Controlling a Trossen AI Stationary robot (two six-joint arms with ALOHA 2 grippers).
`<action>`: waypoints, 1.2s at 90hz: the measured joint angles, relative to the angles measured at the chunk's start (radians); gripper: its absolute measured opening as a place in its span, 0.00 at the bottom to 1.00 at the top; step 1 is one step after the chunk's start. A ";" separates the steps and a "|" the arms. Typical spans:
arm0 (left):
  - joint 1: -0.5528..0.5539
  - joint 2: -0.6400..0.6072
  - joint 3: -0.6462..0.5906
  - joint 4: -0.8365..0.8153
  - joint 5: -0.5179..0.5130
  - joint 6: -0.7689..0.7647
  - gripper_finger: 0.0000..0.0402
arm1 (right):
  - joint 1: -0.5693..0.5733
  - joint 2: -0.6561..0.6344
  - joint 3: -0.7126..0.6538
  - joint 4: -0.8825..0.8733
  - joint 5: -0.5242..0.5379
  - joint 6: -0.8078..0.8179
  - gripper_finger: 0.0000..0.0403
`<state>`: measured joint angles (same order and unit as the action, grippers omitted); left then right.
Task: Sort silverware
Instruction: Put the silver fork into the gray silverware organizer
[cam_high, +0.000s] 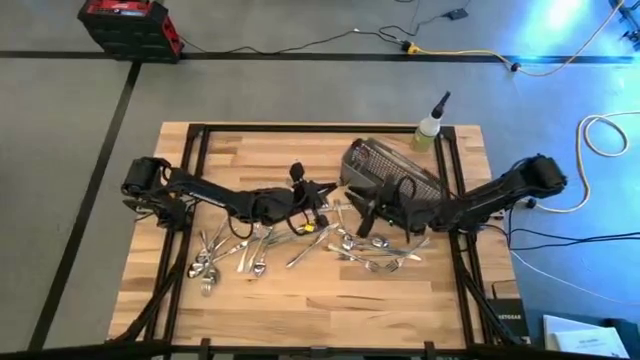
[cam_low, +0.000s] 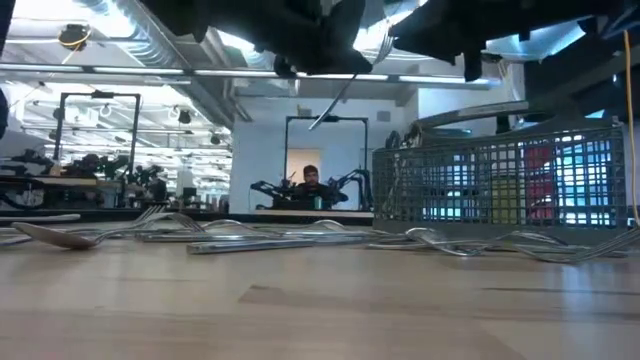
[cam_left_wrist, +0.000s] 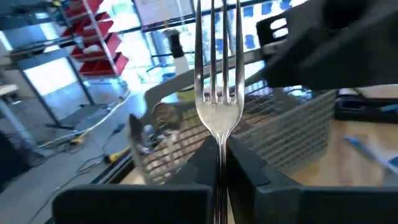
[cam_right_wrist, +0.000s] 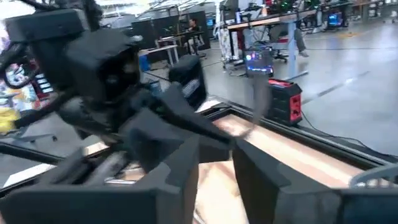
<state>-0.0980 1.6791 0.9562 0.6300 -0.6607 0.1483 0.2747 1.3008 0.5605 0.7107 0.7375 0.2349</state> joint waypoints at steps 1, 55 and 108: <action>0.000 0.000 0.000 0.002 -0.001 0.001 0.00 | 0.000 0.003 0.001 0.001 0.005 -0.001 0.25; -0.007 0.000 0.000 0.021 -0.001 -0.006 0.00 | -0.084 0.074 0.030 0.121 0.064 -0.008 0.36; -0.006 -0.002 0.000 0.039 0.001 -0.004 0.00 | -0.094 0.074 0.030 0.144 0.037 0.044 0.02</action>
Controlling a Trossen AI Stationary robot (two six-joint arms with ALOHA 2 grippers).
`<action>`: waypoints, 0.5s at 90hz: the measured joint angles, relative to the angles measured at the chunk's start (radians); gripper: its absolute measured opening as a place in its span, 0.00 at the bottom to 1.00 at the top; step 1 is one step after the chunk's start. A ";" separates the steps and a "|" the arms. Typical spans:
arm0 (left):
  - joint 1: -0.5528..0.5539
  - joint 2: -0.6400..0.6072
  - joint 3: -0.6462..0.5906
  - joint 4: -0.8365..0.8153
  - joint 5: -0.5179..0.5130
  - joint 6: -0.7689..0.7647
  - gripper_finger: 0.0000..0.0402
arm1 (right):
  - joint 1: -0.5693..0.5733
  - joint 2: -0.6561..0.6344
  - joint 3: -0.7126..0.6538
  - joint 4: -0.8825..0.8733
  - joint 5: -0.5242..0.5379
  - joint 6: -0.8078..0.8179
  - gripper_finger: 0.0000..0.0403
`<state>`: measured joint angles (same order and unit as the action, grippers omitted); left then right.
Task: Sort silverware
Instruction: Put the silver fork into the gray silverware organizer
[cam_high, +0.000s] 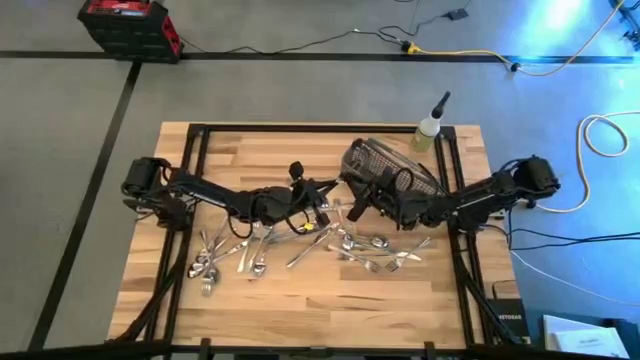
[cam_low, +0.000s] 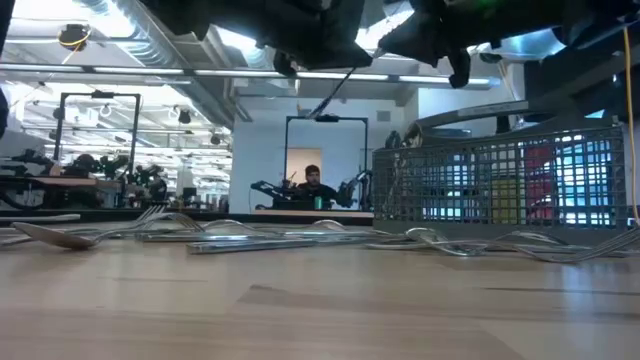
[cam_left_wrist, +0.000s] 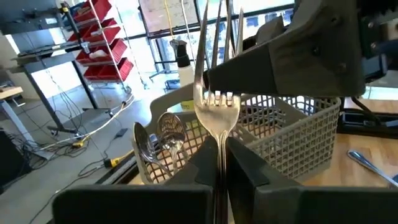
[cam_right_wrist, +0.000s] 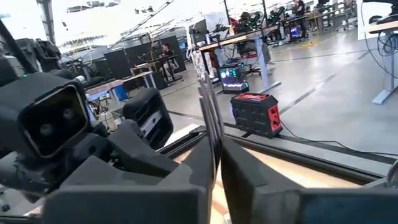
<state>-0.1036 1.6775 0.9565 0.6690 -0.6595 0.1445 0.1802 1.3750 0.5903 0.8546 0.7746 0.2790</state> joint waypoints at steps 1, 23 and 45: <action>0.000 0.000 0.000 0.001 0.000 0.000 0.00 | 0.000 0.000 0.000 0.001 0.000 0.000 0.02; 0.000 0.000 0.000 -0.003 0.004 -0.009 0.01 | 0.000 0.000 0.000 0.001 0.002 -0.001 0.01; 0.012 0.000 0.000 -0.009 0.019 -0.030 0.15 | 0.000 0.000 -0.001 0.009 0.002 -0.022 0.00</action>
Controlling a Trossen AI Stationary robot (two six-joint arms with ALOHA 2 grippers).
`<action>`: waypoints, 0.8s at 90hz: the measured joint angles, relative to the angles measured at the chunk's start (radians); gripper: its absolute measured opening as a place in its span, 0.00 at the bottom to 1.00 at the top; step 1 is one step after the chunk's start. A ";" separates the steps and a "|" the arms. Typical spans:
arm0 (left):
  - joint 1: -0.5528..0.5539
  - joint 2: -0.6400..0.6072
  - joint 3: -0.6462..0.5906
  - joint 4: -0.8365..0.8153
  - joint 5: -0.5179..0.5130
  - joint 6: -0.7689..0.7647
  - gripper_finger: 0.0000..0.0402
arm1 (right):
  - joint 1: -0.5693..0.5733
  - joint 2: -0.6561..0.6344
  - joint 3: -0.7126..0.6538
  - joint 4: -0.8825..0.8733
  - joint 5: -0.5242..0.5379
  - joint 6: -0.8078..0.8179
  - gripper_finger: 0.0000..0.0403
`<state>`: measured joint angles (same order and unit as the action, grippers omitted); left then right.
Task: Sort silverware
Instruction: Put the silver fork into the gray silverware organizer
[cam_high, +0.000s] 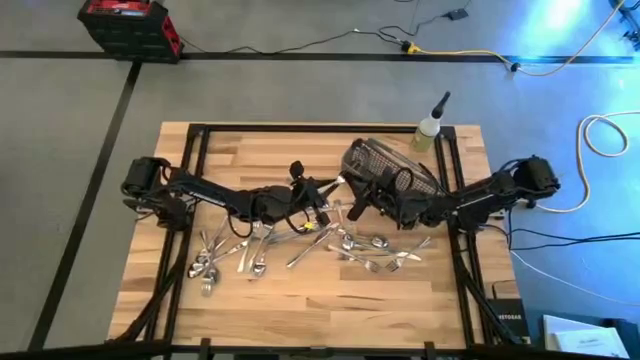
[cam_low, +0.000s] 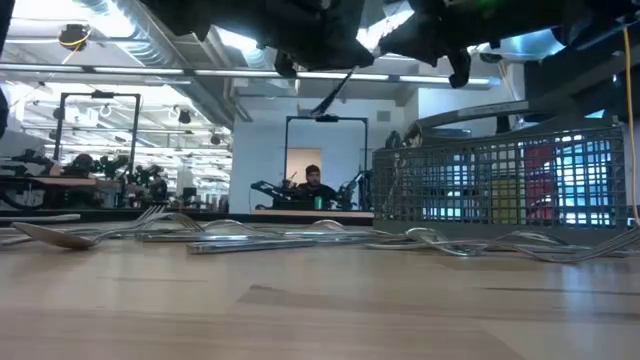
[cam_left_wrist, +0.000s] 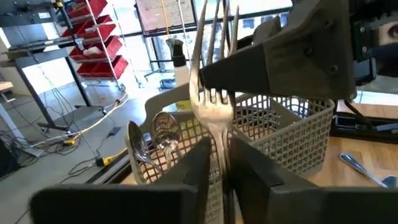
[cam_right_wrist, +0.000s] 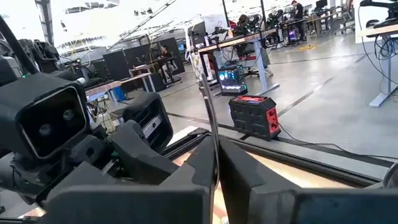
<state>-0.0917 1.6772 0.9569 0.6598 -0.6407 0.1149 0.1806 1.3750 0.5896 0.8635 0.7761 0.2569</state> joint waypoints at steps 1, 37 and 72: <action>0.000 0.000 0.000 0.000 0.000 0.002 0.16 | 0.000 0.000 0.000 0.000 0.000 0.000 0.00; 0.000 0.000 0.000 0.005 -0.042 0.050 0.58 | 0.003 -0.049 0.000 -0.023 -0.001 -0.056 0.00; 0.000 0.000 0.000 0.011 -0.065 0.052 0.66 | 0.112 -0.296 0.000 -0.389 0.176 -0.109 0.00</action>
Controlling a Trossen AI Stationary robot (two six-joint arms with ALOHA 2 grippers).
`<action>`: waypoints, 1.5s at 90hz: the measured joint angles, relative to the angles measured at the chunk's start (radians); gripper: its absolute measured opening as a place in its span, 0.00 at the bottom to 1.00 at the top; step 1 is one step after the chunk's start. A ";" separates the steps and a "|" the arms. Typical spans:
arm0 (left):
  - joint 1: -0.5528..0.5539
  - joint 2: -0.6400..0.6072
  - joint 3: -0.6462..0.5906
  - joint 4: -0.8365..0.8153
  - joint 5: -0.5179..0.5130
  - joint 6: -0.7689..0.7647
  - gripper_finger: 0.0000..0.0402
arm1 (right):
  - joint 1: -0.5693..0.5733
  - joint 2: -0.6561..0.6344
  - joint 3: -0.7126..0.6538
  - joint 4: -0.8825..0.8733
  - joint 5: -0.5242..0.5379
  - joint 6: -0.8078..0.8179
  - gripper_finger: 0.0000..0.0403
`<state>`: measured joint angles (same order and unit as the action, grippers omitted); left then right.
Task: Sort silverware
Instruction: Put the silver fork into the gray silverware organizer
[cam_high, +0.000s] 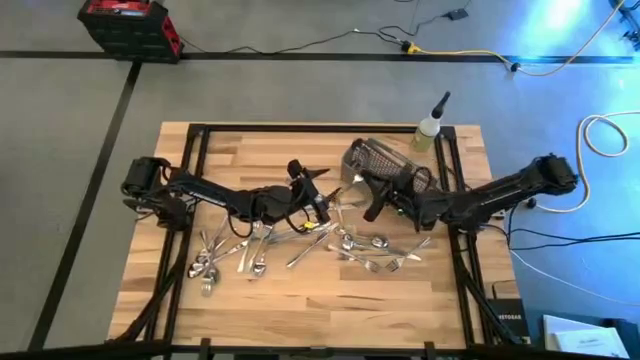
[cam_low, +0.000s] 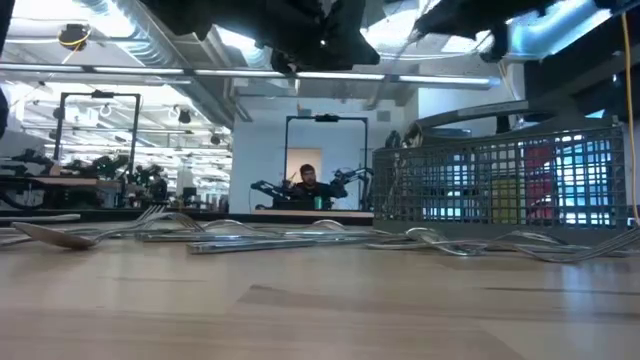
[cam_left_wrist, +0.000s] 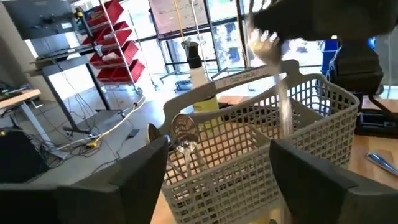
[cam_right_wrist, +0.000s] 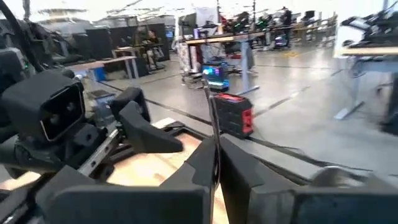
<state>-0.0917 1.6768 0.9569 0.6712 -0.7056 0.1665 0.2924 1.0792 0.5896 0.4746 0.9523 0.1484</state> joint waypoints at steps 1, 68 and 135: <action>0.000 0.000 0.000 0.000 0.002 -0.001 0.66 | 0.006 -0.010 0.000 -0.014 0.013 -0.002 0.00; -0.006 -0.001 0.000 -0.137 0.029 -0.092 0.67 | 0.356 -0.464 0.000 -0.829 0.314 0.244 0.00; -0.005 -0.001 0.000 -0.141 0.017 -0.089 0.67 | 0.356 -0.679 0.226 -1.436 -0.075 0.325 0.00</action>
<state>-0.0963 1.6756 0.9569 0.5301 -0.6887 0.0779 0.6479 0.4000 0.8153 -0.9611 0.8778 0.4738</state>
